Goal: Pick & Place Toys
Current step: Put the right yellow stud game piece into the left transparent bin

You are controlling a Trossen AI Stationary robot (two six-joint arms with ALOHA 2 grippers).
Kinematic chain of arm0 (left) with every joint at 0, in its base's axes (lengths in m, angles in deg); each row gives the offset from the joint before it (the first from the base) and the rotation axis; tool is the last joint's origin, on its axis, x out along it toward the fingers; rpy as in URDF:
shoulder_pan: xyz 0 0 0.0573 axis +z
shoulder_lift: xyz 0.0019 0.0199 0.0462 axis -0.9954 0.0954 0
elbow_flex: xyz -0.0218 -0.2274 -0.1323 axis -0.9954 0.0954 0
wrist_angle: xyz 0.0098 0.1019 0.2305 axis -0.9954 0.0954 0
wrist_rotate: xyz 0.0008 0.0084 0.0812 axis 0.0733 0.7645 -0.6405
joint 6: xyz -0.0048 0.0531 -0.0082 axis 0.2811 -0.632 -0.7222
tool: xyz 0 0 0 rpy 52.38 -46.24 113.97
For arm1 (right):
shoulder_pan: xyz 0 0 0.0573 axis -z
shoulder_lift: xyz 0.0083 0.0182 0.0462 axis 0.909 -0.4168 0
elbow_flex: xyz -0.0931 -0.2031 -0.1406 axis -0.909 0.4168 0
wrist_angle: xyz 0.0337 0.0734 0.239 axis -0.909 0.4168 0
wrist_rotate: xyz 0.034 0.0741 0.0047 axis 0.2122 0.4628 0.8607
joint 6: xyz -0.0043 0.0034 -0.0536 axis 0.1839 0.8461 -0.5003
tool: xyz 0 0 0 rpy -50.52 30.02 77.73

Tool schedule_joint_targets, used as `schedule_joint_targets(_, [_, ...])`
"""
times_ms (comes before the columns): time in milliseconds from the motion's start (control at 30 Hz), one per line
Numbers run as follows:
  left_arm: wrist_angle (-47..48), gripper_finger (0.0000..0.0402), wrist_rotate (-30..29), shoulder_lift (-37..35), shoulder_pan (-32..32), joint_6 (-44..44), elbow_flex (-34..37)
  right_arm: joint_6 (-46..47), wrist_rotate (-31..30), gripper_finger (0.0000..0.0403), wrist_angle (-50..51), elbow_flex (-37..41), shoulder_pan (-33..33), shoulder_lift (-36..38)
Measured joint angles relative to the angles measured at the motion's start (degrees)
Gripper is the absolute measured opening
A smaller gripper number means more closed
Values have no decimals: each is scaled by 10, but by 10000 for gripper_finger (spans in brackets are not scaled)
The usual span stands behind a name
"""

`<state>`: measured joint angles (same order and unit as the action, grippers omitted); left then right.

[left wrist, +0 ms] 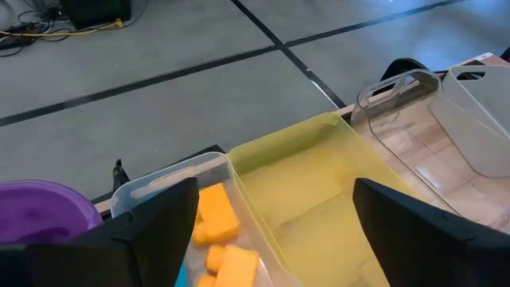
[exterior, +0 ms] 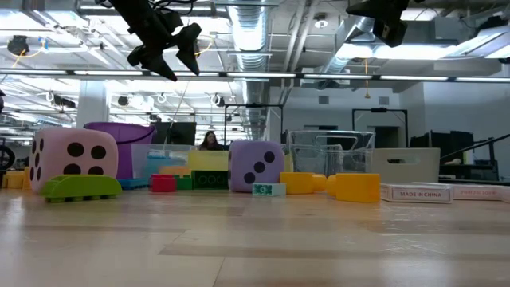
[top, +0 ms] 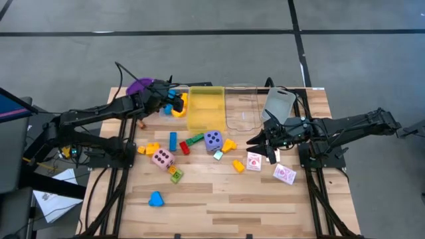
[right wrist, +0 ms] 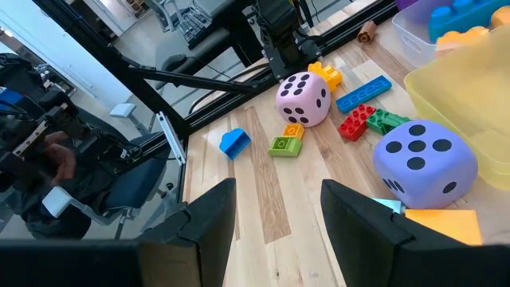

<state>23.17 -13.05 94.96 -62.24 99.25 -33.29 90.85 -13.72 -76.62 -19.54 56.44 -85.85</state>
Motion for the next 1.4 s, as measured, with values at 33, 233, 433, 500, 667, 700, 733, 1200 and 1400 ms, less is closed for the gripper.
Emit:
schedule_joint_targets(33, [0, 330, 0, 0, 0, 0, 0, 0, 0, 179, 0, 0, 0, 0])
schedule_joint_targets(233, [-12, 331, 98, 0, 0, 31, 0, 0, 0, 179, 0, 0, 0, 0])
schedule_joint_targets(433, [-53, 324, 316, 0, -36, 9, 0, 0, 0, 179, 0, 0, 0, 0])
schedule_joint_targets(500, [-53, 324, 331, 1, -63, -15, 0, 0, 0, 179, 0, 0, 0, 0])
schedule_joint_targets(667, [-52, 329, 328, 4, -139, -95, 0, 0, 0, 179, 0, 0, 0, 0])
schedule_joint_targets(700, [-53, 330, 324, 7, -154, -108, -1, 0, 0, 179, 0, 0, 0, 0])
schedule_joint_targets(733, [-50, 331, 320, 9, -169, -117, -1, 0, 0, 179, 0, 0, 0, 0])
schedule_joint_targets(1200, [-70, 333, 305, 123, -313, -129, -1, 0, -15, 179, 0, 0, 1, 0])
schedule_joint_targets(1400, [-194, 333, 281, 190, -319, -122, 0, 1, -15, 179, 0, 0, 1, 0])
